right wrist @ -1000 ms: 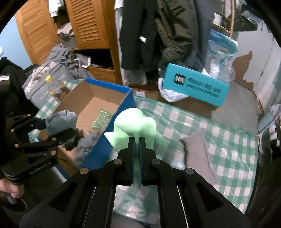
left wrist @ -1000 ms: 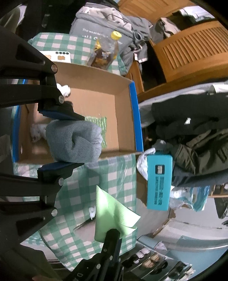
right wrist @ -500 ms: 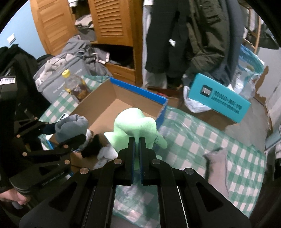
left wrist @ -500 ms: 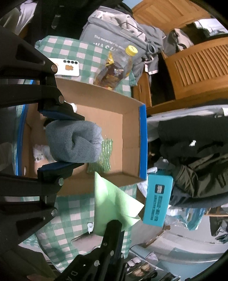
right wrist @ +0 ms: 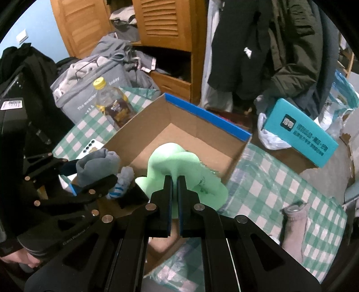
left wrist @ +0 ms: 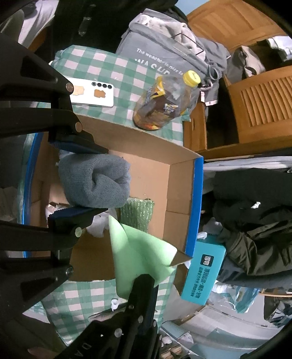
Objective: Organize soft objects
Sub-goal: 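Open both grippers over the box to drop cloth and sock, then move both tools back over the table toward the grey plush slipper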
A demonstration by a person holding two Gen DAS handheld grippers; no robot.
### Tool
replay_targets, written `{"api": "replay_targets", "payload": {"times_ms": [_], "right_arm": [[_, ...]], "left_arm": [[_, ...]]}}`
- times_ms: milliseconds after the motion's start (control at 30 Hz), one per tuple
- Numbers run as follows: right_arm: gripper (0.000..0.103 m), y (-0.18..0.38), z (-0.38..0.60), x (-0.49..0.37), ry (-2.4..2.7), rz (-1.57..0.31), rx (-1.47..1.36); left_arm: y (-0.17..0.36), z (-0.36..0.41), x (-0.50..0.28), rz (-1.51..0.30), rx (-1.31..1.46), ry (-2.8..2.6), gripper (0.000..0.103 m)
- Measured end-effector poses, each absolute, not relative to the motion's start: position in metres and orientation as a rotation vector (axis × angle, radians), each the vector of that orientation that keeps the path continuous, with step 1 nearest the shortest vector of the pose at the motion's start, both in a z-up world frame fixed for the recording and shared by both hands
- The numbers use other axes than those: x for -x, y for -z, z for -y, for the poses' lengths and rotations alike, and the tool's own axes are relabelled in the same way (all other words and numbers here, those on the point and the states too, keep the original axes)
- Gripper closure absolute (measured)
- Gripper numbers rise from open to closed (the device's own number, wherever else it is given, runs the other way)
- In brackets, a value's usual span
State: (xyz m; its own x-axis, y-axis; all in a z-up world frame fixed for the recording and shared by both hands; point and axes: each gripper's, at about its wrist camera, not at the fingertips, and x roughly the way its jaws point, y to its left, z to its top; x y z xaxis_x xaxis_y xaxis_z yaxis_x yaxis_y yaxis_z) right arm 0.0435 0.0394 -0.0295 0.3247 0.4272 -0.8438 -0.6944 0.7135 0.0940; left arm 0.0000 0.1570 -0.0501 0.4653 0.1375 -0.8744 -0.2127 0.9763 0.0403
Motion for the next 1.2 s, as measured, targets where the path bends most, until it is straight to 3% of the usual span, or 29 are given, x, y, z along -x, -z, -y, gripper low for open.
{"api": "replay_targets", "payload": {"times_ms": [233,333,367,400,500,700,1200], "right_arm": [[0.099,0.045,-0.048,-0.049,-0.764,-1.043,0.299],[0.098,0.049,-0.048,-0.053,-0.758,-1.054,0.289],[0.096,0.049,-0.048,-0.053,-0.758,-1.056,0.288],[0.091,0.05,-0.047,-0.053,-0.758,-1.055,0.289],[0.069,0.049,-0.046,-0.053,-0.751,-1.053,0.293],[0.052,0.045,-0.037,-0.054,-0.722,-1.036,0.287],[0.049,0.039,-0.004,-0.056,-0.636,-1.016,0.307]], "left_arm": [[0.062,-0.161,-0.005,-1.101,0.092,-0.216,0.061],[0.063,-0.162,-0.005,-1.108,0.086,-0.227,0.057],[0.063,-0.163,-0.005,-1.108,0.087,-0.228,0.051],[0.063,-0.164,-0.005,-1.107,0.086,-0.23,0.042],[0.059,-0.163,-0.005,-1.093,0.08,-0.236,0.032],[0.054,-0.161,-0.004,-1.079,0.077,-0.232,0.027],[0.045,-0.136,-0.007,-1.052,0.038,-0.191,0.027]]}}
